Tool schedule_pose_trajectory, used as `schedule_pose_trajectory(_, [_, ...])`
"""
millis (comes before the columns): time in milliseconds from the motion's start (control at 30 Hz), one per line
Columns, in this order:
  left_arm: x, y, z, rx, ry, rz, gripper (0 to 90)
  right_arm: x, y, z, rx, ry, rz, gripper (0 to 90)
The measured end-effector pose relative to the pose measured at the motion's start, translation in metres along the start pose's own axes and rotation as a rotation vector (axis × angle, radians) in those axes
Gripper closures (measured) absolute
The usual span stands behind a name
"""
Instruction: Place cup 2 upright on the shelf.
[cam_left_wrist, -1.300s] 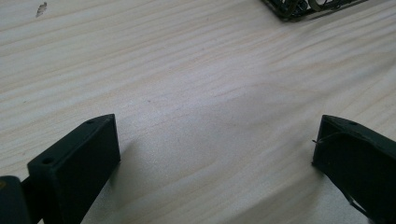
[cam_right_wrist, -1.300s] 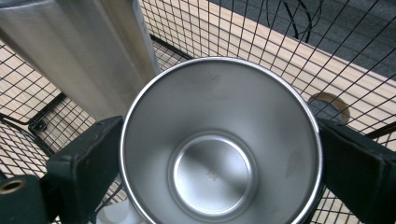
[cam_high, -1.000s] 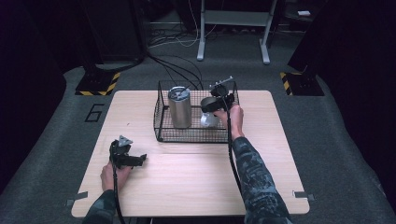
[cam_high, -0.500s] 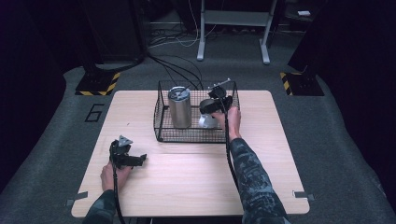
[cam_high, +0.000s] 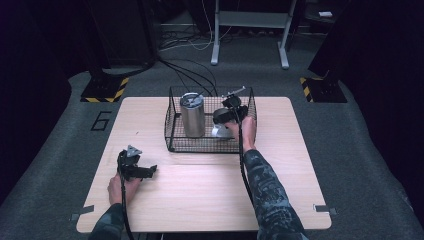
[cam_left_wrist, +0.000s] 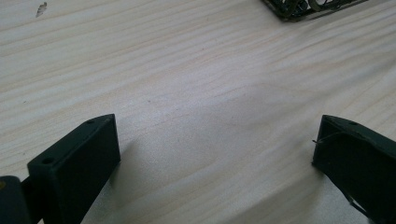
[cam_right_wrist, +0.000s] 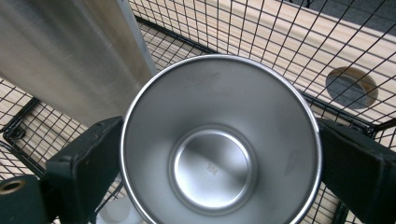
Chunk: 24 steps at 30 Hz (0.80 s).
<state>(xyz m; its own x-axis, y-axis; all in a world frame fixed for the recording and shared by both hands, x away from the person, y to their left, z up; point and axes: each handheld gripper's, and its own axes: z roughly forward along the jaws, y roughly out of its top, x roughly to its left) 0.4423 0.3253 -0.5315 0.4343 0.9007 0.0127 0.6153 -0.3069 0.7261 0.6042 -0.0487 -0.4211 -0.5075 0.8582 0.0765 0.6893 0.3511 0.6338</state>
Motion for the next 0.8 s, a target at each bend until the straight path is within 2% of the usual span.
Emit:
schedule_pose_trajectory(200, [0.000,0.000,0.000,-0.002,0.004,-0.001,0.2,0.002,-0.001,-0.001,0.003,-0.001,-0.004,5.1])
schedule_pose_trajectory(400, [0.000,0.000,0.000,0.007,-0.004,-0.003,0.2,0.002,0.000,-0.002,0.016,0.006,0.013,3.5])
schedule_pose_trajectory(467, [0.001,0.000,-0.001,0.016,-0.004,0.013,0.2,0.001,0.001,-0.005,0.019,0.011,0.017,0.8])
schedule_pose_trajectory(500, [0.000,0.000,0.000,0.005,-0.004,-0.006,0.2,0.001,0.001,-0.006,0.015,0.007,0.013,0.3])
schedule_pose_trajectory(533, [0.001,0.000,-0.001,0.013,-0.004,0.006,0.2,0.001,0.002,-0.008,0.012,0.002,0.013,0.0])
schedule_pose_trajectory(600, [0.000,0.000,0.000,0.004,-0.002,0.000,0.2,0.003,0.002,-0.013,0.007,0.008,0.018,0.0])
schedule_pose_trajectory(667, [0.000,0.000,0.000,0.006,-0.003,0.000,0.2,0.004,0.003,-0.020,-0.005,0.001,0.006,0.0])
schedule_pose_trajectory(800, [0.000,0.000,0.000,0.004,0.002,0.008,0.2,0.007,0.001,-0.035,-0.034,0.018,-0.011,0.0])
